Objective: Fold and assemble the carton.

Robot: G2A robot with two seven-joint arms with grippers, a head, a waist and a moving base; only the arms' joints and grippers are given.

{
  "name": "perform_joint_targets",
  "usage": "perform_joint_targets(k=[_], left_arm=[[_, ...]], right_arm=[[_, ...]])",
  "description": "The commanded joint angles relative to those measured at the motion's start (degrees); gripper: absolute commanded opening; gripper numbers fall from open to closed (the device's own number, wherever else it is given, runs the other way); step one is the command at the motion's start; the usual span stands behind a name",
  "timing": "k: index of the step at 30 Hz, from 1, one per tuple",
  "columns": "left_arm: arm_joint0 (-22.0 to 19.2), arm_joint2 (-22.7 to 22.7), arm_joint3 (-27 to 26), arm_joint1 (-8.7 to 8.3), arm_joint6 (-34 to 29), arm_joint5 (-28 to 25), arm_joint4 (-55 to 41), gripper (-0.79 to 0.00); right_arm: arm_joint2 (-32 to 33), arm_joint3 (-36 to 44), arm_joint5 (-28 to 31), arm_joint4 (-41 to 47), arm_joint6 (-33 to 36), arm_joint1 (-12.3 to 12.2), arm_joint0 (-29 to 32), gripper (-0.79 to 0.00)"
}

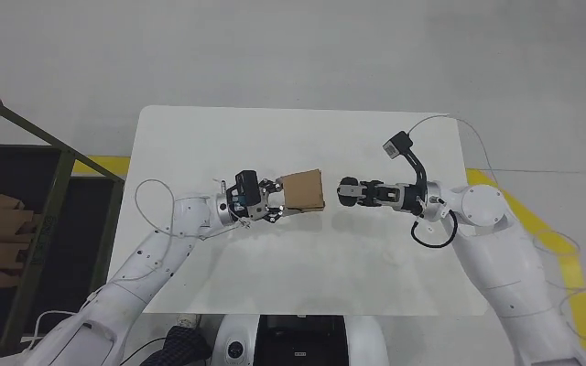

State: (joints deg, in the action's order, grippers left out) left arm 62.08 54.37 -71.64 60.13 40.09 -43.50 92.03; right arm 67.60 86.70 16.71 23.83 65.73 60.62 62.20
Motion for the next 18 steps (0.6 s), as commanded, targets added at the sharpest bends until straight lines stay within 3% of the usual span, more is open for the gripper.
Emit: perform_joint_targets(k=[1, 11, 12, 13, 14, 15, 18], left_arm=[[-0.48, -0.61, 1.81, 0.18, -0.4, 1.22, 1.29, -0.443], [-4.1, -4.5, 8.3, 1.78, -7.97, 3.47, 4.45, -0.385], [-4.42, -4.81, 8.64, 1.95, -8.21, 3.38, 4.32, -0.271], [-4.66, -5.06, 8.99, 2.1, -8.39, 3.43, 4.24, -0.212], [-4.88, -5.27, 9.34, 2.23, -8.5, 3.34, 4.06, -0.068], [-5.09, -5.43, 9.67, 2.35, -8.6, 3.28, 3.89, 0.0], [-5.6, -5.77, 10.5, 2.59, -8.78, 2.81, 3.58, 0.0]], right_arm=[[0.43, -0.46, 0.24, 0.17, -0.3, -0.07, 0.21, -0.677], [-0.16, -2.4, 0.17, -0.35, -1.73, 0.04, 0.04, -0.671], [-0.29, -2.71, 0.13, -0.32, -1.84, 0.07, -0.07, -0.677], [-0.41, -2.93, 0.15, -0.33, -1.96, 0.11, -0.2, -0.674], [-0.53, -3.15, 0.13, -0.33, -2.06, 0.14, -0.29, -0.674], [-0.65, -3.29, 0.2, -0.34, -2.1, 0.17, -0.37, -0.674], [-1.07, -3.92, 0.24, -0.35, -2.21, 0.26, -0.55, -0.659]])
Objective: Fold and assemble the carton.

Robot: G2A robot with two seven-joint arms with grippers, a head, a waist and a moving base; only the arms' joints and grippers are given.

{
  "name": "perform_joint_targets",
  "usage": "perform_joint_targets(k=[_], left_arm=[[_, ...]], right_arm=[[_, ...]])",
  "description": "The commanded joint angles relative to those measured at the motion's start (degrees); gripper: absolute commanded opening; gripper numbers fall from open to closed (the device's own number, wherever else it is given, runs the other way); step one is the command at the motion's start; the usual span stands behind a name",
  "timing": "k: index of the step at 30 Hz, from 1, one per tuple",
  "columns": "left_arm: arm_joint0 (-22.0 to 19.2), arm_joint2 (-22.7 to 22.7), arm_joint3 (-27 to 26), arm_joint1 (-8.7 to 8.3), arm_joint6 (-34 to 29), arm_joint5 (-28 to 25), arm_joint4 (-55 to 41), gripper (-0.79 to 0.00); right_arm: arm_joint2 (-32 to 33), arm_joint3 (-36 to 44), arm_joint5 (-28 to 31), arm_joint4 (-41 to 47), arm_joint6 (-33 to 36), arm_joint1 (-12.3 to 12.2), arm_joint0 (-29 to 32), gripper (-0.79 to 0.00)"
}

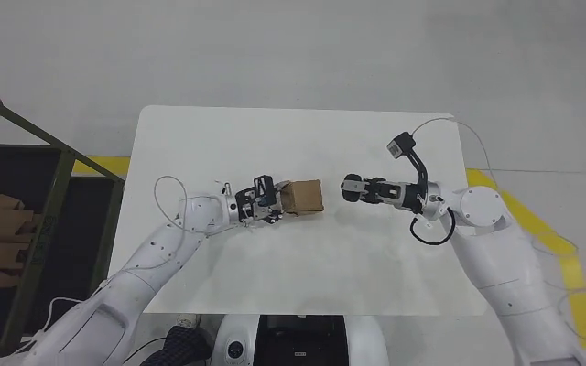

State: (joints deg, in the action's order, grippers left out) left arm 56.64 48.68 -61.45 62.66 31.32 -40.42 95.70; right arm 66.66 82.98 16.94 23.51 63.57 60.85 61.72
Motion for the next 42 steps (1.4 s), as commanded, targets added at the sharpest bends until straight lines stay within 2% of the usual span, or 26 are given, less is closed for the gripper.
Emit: perform_joint_targets(k=[1, 5, 9, 13, 17, 20, 23, 27, 28, 29, 30, 31, 36, 42], left_arm=[[-0.31, -0.05, 0.6, 0.05, 0.09, -0.64, -0.18, 0.0], [-0.38, 0.7, 0.79, -0.35, 1.7, -2.24, 0.1, 0.0], [0.89, 2.56, -1.33, -1.54, 6.02, -4.49, 1.05, 0.0], [3.64, 6.47, -5.47, -3.3, 13.08, -7.27, -0.31, 0.0], [6.83, 11.32, -9.53, -4.73, 14.55, -8.24, -4.21, 0.0], [8.9, 14.47, -12.41, -5.28, 11.52, -6.21, -7.62, 0.0], [9.98, 17.07, -13.16, -5.39, 6.61, -4.2, -13.31, 0.0], [10.31, 20.0, -13.4, -5.4, -0.16, -2.23, -20.93, 0.0], [10.3, 20.69, -13.28, -5.44, -2.12, -1.65, -22.29, 0.0], [10.25, 21.34, -13.42, -5.47, -3.67, -1.13, -23.51, 0.0], [10.35, 21.91, -13.58, -5.49, -4.85, -0.79, -24.73, 0.0], [10.4, 22.6, -13.43, -5.55, -6.24, -0.33, -25.8, 0.0], [10.25, 25.54, -13.31, -5.72, -12.63, 1.78, -31.11, 0.0], [10.12, 28.25, -13.56, -5.93, -18.23, 3.76, -34.72, 0.0]], right_arm=[[-0.28, -0.43, 0.04, -0.03, -0.09, 0.07, -0.14, -0.656], [-0.76, -1.7, 0.44, 0.32, -0.51, 0.24, -0.54, -0.65], [-1.2, -3.32, 1.59, 0.85, -1.22, 0.49, -1.14, -0.625], [-1.46, -6.79, 3.79, 0.64, -3.31, 0.84, -2.44, -0.582], [-2.14, -10.76, 6.23, 0.36, -5.06, 1.33, -4.27, -0.579], [-2.51, -14.16, 8.84, 0.2, -6.44, 1.73, -5.84, -0.542], [-2.3, -18.26, 12.76, -1.69, -10.22, 2.06, -7.32, -0.523], [-2.24, -22.1, 16.95, -8.25, -17.18, 2.33, -8.62, -0.462], [-2.2, -22.71, 17.6, -10.28, -19.03, 2.35, -8.79, -0.425], [-2.07, -23.14, 18.36, -12.2, -21.02, 2.36, -8.94, -0.163], [-1.95, -23.61, 18.77, -14.64, -23.24, 2.35, -9.02, -0.058], [-1.81, -23.89, 18.99, -17.32, -25.64, 2.34, -9.14, 0.0], [-0.67, -23.73, 19.27, -30.38, -40.03, 2.3, -8.54, 0.0], [0.31, -20.42, 14.42, -47.35, -56.43, 2.23, -6.68, 0.0]])
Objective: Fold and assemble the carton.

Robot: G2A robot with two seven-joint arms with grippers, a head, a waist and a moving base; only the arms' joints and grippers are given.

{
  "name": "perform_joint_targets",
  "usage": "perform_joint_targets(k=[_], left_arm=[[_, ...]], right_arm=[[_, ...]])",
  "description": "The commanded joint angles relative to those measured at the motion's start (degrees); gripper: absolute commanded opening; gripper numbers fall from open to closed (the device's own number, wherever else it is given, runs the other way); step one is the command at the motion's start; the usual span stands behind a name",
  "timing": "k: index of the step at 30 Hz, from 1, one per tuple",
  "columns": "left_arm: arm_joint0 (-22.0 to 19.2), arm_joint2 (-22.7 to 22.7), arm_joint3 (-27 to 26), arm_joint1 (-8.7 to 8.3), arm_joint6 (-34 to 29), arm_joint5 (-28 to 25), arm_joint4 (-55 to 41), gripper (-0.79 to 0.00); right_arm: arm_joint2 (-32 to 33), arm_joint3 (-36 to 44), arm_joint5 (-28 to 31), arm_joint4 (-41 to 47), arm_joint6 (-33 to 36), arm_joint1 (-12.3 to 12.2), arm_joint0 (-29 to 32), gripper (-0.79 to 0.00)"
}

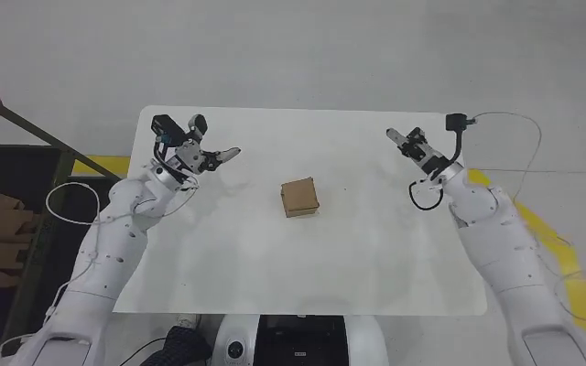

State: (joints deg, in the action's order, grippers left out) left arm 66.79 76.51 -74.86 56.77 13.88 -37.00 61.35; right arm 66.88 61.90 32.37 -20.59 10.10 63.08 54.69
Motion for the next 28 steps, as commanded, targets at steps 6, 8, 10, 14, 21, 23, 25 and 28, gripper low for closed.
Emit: perform_joint_targets(k=[6, 8, 10, 14, 21, 23, 25, 28], left_arm=[[0.36, 3.01, -1.25, -0.26, -2.96, 2.84, -1.26, 0.0], [0.88, 3.87, -1.31, -0.03, -2.28, 4.52, -5.14, 0.0], [0.78, 4.06, -1.74, 0.02, -4.35, 5.45, -5.93, 0.0], [0.54, 3.58, -2.3, 0.35, -5.85, 6.7, -7.52, 0.0], [0.48, 3.37, -2.34, 0.47, -5.86, 6.81, -8.19, -0.001], [0.49, 3.38, -2.34, 0.47, -5.86, 6.81, -8.17, -0.001], [0.49, 3.38, -2.33, 0.47, -5.86, 6.8, -8.16, -0.001], [0.49, 3.38, -2.33, 0.47, -5.86, 6.8, -8.16, -0.001]], right_arm=[[0.73, 3.89, -6.5, -14.37, -11.01, -0.07, 1.67, 0.0], [0.64, 4.64, -8.36, -16.7, -11.92, 0.01, 1.81, 0.0], [0.38, 5.44, -10.65, -18.72, -12.45, 0.16, 1.77, 0.0], [-0.26, 6.82, -13.78, -21.69, -13.31, 0.52, 1.6, 0.0], [-0.33, 7.32, -13.89, -21.02, -14.21, 0.75, 1.73, 0.0], [-0.33, 7.3, -13.88, -21.02, -14.18, 0.75, 1.73, 0.0], [-0.33, 7.3, -13.88, -21.03, -14.18, 0.75, 1.73, 0.0], [-0.33, 7.3, -13.88, -21.03, -14.18, 0.75, 1.73, 0.0]])
